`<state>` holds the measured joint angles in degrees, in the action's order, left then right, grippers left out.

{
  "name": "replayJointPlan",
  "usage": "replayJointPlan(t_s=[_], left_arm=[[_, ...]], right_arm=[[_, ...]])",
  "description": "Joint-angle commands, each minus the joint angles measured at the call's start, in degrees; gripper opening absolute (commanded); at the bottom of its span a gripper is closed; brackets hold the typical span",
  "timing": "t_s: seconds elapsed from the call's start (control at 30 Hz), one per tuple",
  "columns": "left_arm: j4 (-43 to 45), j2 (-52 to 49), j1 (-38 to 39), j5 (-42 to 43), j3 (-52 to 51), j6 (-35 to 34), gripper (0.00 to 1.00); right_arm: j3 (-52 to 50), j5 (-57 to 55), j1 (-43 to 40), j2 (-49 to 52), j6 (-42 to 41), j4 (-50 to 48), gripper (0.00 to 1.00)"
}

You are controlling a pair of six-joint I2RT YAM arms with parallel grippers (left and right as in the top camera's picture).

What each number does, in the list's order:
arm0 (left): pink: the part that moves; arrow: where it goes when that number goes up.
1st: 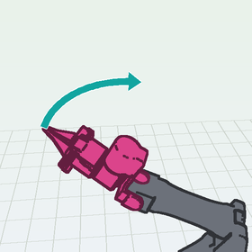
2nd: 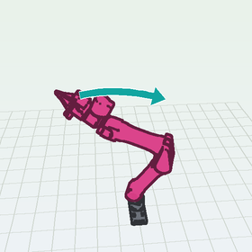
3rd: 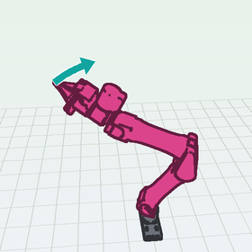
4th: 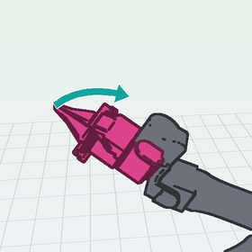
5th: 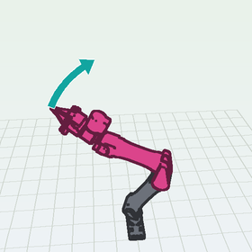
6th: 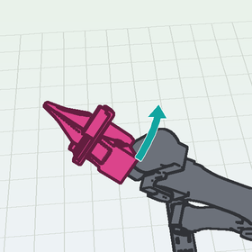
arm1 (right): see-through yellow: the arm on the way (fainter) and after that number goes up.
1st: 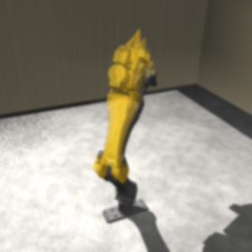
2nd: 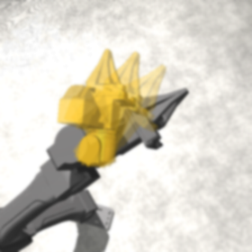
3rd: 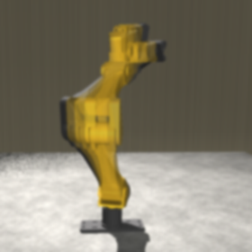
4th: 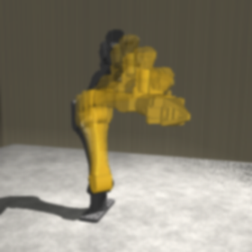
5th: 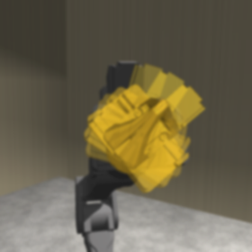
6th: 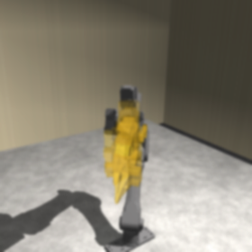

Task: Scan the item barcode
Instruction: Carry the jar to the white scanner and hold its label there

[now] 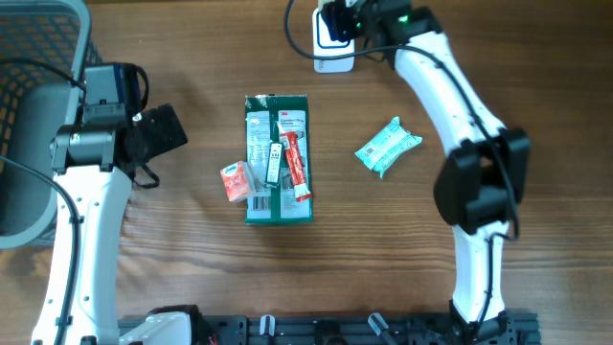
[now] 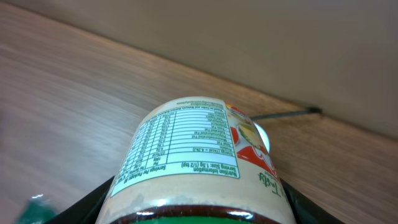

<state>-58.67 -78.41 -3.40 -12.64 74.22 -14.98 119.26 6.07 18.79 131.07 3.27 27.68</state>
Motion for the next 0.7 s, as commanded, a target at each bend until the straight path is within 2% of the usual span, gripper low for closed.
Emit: replayJointPlan(t_s=[0.0,0.17,0.4,0.67], left_arm=[[0.17,0.72,-0.26,-0.9,0.9,-0.5,1.0],[0.17,0.72,-0.26,-0.9,0.9,-0.48,1.0],[0.17,0.72,-0.26,-0.9,0.9,-0.5,1.0],[0.17,0.72,-0.26,-0.9,0.9,-0.48,1.0]], right_arm=[[0.98,-7.19,0.44,0.87,-1.92,-4.96,0.05],[0.98,-8.26,0.55,2.58,-5.16,-11.58,0.05],[0.98,-7.82,0.7,5.84,-10.95,-14.49,0.04],[0.98,-10.47,0.98,8.81,-10.95,-17.22,0.09]])
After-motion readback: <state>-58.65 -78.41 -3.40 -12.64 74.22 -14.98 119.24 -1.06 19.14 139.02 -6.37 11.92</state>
